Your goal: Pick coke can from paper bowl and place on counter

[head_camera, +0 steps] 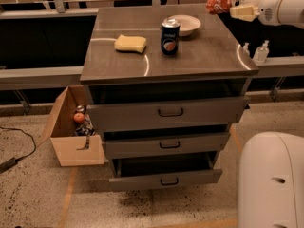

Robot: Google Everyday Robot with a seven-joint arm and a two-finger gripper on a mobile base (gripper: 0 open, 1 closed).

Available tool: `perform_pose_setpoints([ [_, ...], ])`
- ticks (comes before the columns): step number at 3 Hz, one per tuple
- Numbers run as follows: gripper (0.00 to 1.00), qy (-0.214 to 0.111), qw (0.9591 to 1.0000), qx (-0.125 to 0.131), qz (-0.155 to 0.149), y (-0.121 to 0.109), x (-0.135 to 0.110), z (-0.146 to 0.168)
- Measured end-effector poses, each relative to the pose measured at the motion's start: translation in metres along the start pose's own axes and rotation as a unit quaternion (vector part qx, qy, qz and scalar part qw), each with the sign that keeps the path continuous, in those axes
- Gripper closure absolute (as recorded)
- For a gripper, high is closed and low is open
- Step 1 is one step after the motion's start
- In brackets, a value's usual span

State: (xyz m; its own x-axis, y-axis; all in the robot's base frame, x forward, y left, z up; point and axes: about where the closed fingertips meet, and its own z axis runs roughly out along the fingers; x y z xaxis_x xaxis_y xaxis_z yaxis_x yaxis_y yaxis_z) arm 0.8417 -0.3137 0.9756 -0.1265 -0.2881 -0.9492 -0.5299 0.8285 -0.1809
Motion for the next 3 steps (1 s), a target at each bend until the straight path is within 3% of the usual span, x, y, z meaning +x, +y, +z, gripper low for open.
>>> perform_pose_setpoints([
  [1,1.00,0.055,0.9980,-0.016,-0.029,0.007,-0.002,-0.043],
  [2,1.00,0.099,0.9909,-0.064,-0.065,0.037,-0.005,-0.069],
  [3,1.00,0.121,0.9814,-0.116,-0.093,0.067,-0.007,-0.079],
])
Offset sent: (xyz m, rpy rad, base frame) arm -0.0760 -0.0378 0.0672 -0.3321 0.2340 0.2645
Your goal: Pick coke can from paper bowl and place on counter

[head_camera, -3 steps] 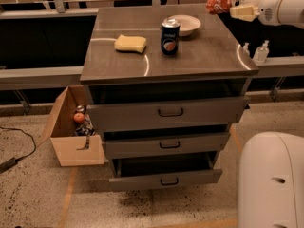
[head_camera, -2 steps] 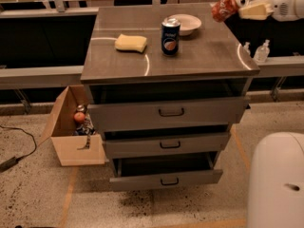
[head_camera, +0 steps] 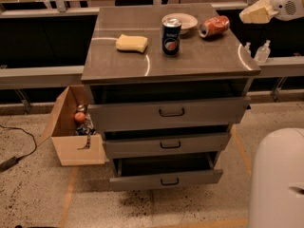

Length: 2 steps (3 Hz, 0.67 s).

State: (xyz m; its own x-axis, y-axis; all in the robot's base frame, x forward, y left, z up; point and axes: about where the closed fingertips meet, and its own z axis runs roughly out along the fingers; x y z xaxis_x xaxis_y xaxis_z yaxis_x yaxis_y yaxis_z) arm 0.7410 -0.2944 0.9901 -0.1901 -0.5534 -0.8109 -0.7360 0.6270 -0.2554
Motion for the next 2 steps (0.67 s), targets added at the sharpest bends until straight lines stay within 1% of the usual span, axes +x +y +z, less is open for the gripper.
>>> perform_pose_setpoints([
  [1,0.93,0.012,0.9994,-0.029,-0.018,0.0172,-0.0020,-0.0031],
  [2,0.70,0.012,0.9993,-0.031,-0.017,0.0178,-0.0014,0.0018],
])
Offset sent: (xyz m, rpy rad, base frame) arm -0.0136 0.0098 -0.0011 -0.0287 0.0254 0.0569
